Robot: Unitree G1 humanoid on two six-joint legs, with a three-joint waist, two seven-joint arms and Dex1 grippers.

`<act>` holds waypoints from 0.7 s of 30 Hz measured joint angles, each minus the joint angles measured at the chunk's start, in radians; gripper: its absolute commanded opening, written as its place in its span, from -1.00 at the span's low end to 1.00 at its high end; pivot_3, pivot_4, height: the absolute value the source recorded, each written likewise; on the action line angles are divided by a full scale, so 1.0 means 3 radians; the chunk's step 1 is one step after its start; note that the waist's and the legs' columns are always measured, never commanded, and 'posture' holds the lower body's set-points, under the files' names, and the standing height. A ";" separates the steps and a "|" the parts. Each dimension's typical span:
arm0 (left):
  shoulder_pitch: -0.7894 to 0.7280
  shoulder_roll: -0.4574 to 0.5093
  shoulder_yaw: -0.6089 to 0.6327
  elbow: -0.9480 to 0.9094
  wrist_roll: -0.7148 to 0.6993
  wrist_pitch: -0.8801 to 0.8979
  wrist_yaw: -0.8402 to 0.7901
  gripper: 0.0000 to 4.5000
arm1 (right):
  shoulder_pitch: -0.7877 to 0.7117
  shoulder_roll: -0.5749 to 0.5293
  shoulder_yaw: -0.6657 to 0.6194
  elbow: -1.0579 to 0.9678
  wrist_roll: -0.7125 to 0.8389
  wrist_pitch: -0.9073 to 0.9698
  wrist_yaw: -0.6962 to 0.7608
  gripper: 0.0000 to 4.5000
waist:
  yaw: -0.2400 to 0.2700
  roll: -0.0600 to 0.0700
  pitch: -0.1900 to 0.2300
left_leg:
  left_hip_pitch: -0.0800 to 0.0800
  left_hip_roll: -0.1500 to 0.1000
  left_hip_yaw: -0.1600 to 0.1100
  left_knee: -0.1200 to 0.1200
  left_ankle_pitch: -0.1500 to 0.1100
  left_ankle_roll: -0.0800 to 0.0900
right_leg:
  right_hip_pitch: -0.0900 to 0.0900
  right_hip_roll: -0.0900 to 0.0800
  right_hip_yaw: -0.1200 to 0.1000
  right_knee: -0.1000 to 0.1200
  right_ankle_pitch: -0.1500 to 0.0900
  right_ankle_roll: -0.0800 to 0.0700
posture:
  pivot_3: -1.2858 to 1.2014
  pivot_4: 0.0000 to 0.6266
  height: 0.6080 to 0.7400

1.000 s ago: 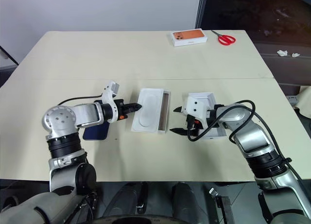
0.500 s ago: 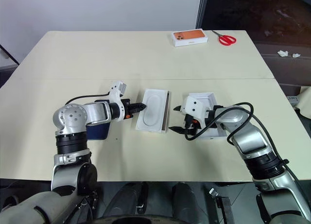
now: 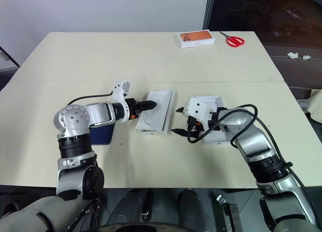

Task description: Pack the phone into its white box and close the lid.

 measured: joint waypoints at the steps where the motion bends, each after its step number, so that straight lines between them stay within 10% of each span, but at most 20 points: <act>1: -0.0016 -0.0009 0.0028 -0.0013 0.0000 0.0027 0.0007 0.51 | -0.0006 0.0013 0.0000 0.0015 0.0000 0.0000 -0.0002 0.77 | 0.0000 0.0000 0.0000 | 0.0000 0.0000 0.0000 0.0000 0.0000 0.0000 | 0.0000 0.0000 0.0000 0.0000 0.0000 0.0000 | 0.03 -0.52 1.00; 11: -0.0078 -0.0058 0.0119 -0.0218 0.0002 0.0270 0.0005 0.51 | -0.0060 0.0091 0.0000 0.0093 -0.0031 -0.0035 -0.0035 0.77 | -0.0004 0.0000 0.0000 | 0.0000 0.0000 0.0000 0.0000 0.0000 -0.0001 | -0.0001 0.0001 0.0000 0.0000 0.0000 0.0000 | 0.03 -0.52 1.00; 18: 0.0198 0.0648 -0.0329 -0.0575 0.0074 -0.0316 -0.0534 0.51 | -0.0348 0.0479 -0.0132 0.0095 0.0152 0.0293 -0.0322 0.77 | -0.0071 -0.0002 0.0001 | 0.0000 0.0002 0.0000 -0.0005 0.0005 -0.0008 | -0.0006 0.0002 0.0003 0.0003 0.0000 0.0000 | 0.03 -0.52 1.00; 21: 0.0397 0.1085 -0.0511 -0.0636 0.0158 -0.0858 -0.1022 0.52 | -0.0513 0.0664 -0.0136 0.0162 0.0137 0.0370 -0.0516 0.39 | -0.0084 -0.0001 0.0001 | 0.0000 0.0003 0.0000 -0.0011 0.0006 -0.0010 | -0.0010 0.0002 0.0006 0.0003 0.0000 -0.0001 | 0.03 -0.52 1.00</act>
